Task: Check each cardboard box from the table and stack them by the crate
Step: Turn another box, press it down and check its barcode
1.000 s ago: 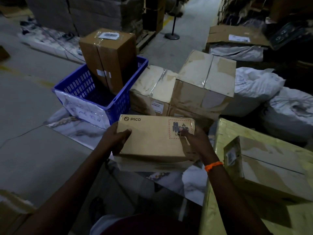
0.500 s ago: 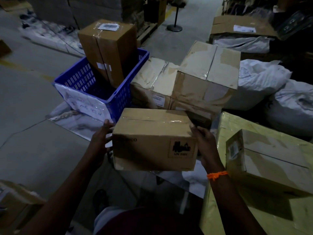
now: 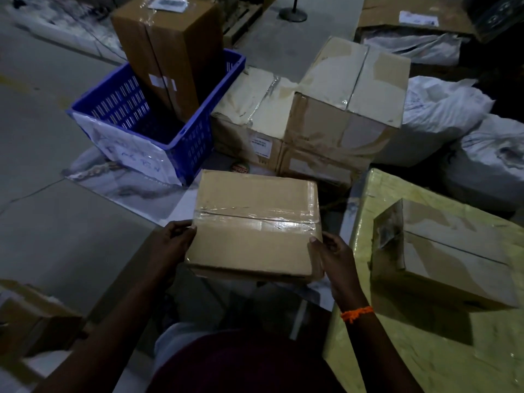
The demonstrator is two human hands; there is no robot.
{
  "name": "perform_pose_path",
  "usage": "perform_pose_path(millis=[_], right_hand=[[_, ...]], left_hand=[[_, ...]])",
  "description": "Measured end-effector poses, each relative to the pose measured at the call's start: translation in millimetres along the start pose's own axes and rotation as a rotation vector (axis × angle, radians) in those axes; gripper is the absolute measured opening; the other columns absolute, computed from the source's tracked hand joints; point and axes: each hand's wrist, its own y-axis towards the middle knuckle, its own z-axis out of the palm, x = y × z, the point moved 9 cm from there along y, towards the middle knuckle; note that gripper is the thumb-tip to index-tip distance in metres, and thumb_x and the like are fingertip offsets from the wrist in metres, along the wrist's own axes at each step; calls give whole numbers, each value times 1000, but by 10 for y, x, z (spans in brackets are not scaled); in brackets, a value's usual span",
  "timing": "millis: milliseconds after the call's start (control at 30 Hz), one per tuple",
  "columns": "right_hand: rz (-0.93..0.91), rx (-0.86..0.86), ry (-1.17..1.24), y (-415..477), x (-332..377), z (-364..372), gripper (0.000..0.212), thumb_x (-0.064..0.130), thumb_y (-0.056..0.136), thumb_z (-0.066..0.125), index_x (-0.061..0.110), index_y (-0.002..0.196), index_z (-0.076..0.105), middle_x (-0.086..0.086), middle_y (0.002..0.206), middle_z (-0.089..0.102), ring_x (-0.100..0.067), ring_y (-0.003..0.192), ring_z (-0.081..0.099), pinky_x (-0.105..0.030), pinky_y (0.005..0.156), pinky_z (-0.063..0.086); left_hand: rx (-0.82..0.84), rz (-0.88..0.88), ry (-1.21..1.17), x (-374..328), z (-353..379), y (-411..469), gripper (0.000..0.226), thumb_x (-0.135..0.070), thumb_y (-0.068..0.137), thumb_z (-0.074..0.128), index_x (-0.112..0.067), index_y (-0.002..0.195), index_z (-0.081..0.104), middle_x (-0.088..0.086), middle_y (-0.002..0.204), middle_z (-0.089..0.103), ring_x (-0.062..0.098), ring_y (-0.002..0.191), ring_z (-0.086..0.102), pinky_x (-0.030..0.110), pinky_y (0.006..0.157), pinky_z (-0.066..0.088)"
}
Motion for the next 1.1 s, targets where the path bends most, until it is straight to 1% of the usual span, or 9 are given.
perform_pose_path(millis=[133,267,367,467,600,800,900,1000,1100], right_hand=[[-30,12,-56,206,154,70,33,30,90,78,22,121,70,6,108,75,-15,103,70,-37,91,57],[-57,61,-101,573,430,285,50,32,90,77,17,135,63,-2,118,74,-18,106,70,-39,92,57],[-81,110,-88,745,644,461,36,20,92,76,11,126,68,-6,112,75,-20,101,71,-40,92,57],[-83,73,-75,776,705,463,36,20,90,78,14,124,69,-4,111,75,-22,104,70,-48,98,56],[-132,-6,-11,629,828,262,41,18,89,79,15,127,64,-5,116,72,-21,107,69,-52,98,56],[-281,-80,28,296,1264,68,57,37,92,75,20,143,54,4,136,62,-12,125,58,-35,104,51],[-307,-104,18,173,1388,52,54,45,95,68,24,143,52,14,123,61,-6,117,57,-22,93,50],[-293,-125,36,93,1321,79,41,48,94,69,31,130,57,15,111,65,-5,103,63,-28,85,56],[-309,-161,21,-5,1202,102,33,42,91,75,36,119,58,8,113,68,-2,100,67,-32,84,59]], left_hand=[[7,79,143,-225,48,113,16,-42,94,68,-38,109,70,-10,102,74,11,95,69,37,76,57],[38,174,290,-633,347,317,42,-31,99,63,-18,139,58,-2,126,63,16,109,62,37,88,52],[85,136,350,-713,511,488,51,-31,98,64,-16,145,51,9,134,62,22,113,62,41,91,54],[108,136,336,-782,561,493,51,-26,97,66,-19,144,50,5,131,62,16,106,63,26,72,49],[66,207,270,-914,511,410,48,-20,96,67,-17,140,48,-3,122,56,2,94,58,20,66,44],[-2,314,106,-1196,405,264,33,-33,97,66,-15,121,53,-8,110,57,14,108,59,31,76,52],[-12,252,-46,-1201,330,264,50,-63,93,57,-18,113,59,0,113,64,19,109,62,47,91,55],[-41,258,-1,-1155,212,239,78,-85,80,53,-15,113,63,4,112,67,20,106,64,56,95,54],[-72,230,-10,-1030,108,187,70,-81,72,62,-19,105,62,3,110,66,20,106,64,57,100,52]])
